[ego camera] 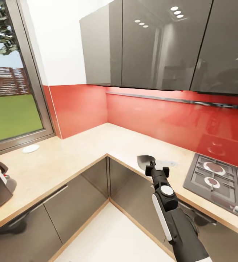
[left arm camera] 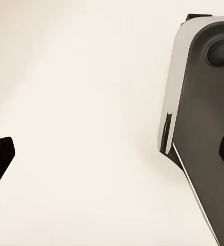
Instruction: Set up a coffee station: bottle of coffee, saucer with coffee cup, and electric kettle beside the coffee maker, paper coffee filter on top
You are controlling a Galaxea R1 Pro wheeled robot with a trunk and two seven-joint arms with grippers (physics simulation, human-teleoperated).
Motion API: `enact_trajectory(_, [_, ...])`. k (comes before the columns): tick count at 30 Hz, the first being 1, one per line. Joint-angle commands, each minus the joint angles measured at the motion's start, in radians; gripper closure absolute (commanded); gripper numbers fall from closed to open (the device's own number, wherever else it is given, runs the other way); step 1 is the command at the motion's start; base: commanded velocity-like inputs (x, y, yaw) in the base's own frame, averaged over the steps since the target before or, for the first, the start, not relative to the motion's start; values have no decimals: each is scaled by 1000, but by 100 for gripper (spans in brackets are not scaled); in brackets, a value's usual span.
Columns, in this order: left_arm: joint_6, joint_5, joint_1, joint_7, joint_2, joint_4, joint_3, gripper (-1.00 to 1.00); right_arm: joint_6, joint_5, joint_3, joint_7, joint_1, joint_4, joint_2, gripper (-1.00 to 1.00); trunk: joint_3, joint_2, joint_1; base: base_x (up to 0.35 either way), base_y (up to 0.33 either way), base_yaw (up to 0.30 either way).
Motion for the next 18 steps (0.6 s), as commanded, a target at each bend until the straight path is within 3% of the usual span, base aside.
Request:
enact_trajectory(1, [-5,-1,-2,1,0,3,7,-100,7,2,1,-4,-1,-1,0,100,-2,-2,1,0,0,277])
enact_trajectory(18, [-5,-1,-2,1,-3,2,7,-100,7,2,1,-4,-1,-1,0,100,-2,-2,1,0,0,277])
